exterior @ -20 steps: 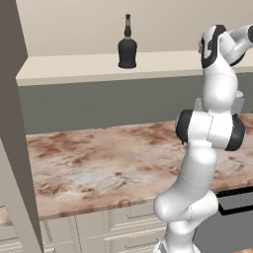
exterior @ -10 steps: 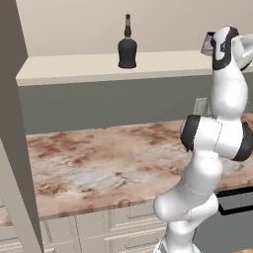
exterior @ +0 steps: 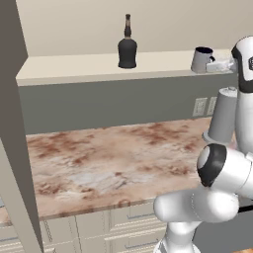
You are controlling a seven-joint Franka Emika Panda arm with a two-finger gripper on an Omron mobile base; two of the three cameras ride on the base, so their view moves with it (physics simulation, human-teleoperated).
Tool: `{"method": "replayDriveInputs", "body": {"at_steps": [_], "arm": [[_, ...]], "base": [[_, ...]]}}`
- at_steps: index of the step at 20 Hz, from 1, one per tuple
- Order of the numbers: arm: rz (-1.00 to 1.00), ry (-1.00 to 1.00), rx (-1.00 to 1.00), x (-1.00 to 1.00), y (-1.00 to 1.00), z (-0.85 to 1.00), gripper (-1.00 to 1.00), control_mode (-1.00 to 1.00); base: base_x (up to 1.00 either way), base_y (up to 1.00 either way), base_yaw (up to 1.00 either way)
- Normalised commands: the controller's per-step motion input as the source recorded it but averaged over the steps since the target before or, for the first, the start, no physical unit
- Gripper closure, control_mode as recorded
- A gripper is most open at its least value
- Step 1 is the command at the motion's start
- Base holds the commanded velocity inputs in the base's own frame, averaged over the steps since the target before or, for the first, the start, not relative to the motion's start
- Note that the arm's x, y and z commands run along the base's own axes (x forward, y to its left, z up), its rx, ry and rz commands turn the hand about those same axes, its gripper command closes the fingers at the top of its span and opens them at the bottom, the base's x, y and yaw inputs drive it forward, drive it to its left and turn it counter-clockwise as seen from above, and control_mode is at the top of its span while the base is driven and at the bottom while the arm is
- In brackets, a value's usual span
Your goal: Open the cabinet directly in front. Then move the liquor and the mug to the dining counter with the jar on it.
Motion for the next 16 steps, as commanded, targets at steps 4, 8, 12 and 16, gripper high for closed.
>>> {"method": "replayDriveInputs", "body": {"at_steps": [4, 8, 12, 16], "arm": [[0.55, 0.1, -0.26, -1.0, 0.99, -0.82, 1.0, -1.0], [0.57, 0.17, -0.2, -0.88, 0.82, -0.66, 1.0, -1.0], [0.61, 0.18, -0.17, -0.87, 0.77, -0.22, 1.0, -1.0], [0.48, 0.08, -0.2, -0.56, 0.73, -0.39, 1.0, -1.0]], "base": [[0.0, 0.0, 0.0], [0.0, 0.0, 0.0], [0.0, 0.0, 0.0], [0.0, 0.0, 0.0]]}}
